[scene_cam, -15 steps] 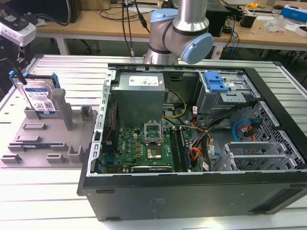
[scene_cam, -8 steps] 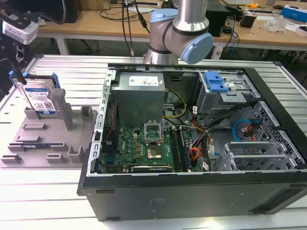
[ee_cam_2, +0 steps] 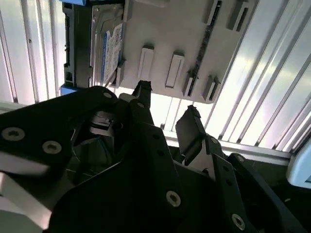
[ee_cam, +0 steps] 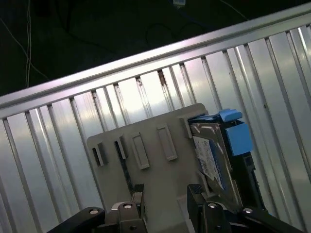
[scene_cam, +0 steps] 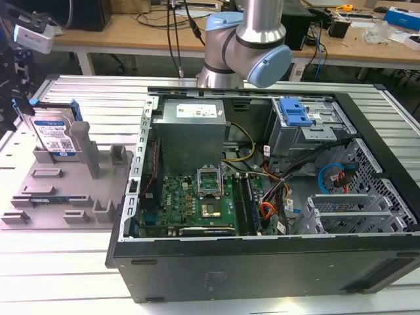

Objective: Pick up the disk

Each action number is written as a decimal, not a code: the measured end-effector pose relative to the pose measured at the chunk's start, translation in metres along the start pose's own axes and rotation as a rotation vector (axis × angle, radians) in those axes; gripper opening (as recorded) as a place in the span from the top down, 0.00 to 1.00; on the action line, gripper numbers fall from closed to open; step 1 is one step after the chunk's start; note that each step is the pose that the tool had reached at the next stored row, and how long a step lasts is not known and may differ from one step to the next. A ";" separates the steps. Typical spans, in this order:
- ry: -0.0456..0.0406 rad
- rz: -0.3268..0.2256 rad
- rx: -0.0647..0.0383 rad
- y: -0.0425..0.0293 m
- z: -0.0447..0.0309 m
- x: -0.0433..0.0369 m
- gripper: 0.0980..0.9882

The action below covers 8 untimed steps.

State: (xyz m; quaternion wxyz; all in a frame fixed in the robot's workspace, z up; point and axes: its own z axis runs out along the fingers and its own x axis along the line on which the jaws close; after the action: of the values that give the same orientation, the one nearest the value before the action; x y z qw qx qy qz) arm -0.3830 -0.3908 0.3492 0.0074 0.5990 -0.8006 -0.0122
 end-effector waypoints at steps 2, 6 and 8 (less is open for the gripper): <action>-0.0020 -0.037 0.011 0.0000 0.0007 0.0000 0.57; -0.0110 -0.111 0.051 -0.0002 0.0019 0.0000 0.57; -0.0110 -0.112 0.051 -0.0001 0.0019 0.0000 0.57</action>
State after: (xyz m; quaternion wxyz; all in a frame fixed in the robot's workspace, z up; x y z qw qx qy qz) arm -0.3830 -0.3907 0.3472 -0.0130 0.6429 -0.7658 0.0047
